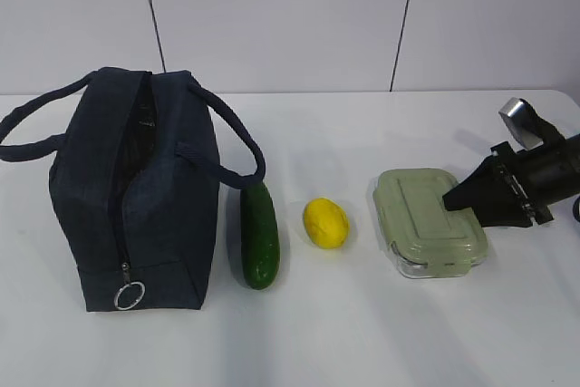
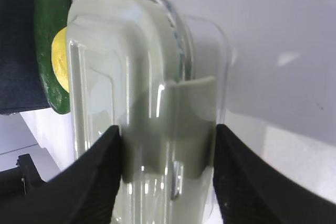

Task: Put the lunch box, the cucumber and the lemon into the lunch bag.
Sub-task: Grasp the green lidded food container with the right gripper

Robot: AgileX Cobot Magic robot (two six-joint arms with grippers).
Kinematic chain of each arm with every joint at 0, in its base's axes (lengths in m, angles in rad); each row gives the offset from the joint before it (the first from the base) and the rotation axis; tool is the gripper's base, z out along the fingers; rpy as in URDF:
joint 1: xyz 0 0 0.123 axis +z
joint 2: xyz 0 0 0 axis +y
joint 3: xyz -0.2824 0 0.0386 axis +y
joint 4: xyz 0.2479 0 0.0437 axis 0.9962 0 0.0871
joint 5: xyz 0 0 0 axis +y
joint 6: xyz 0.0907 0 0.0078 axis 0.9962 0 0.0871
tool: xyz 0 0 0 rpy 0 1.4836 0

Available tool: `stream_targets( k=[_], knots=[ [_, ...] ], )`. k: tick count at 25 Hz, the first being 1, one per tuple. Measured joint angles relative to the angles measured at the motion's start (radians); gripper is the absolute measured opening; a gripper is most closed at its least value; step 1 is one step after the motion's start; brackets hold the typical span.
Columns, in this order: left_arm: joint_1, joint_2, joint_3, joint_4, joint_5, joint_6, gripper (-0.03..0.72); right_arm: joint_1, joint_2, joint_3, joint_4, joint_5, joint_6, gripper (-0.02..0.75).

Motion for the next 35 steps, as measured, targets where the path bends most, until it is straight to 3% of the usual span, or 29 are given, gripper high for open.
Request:
stream_targets(
  k=[35],
  knots=[
    [0.000,0.000,0.000,0.000,0.000,0.000,0.264,0.000,0.000,0.000,0.004,0.000,0.000,0.354]
  ],
)
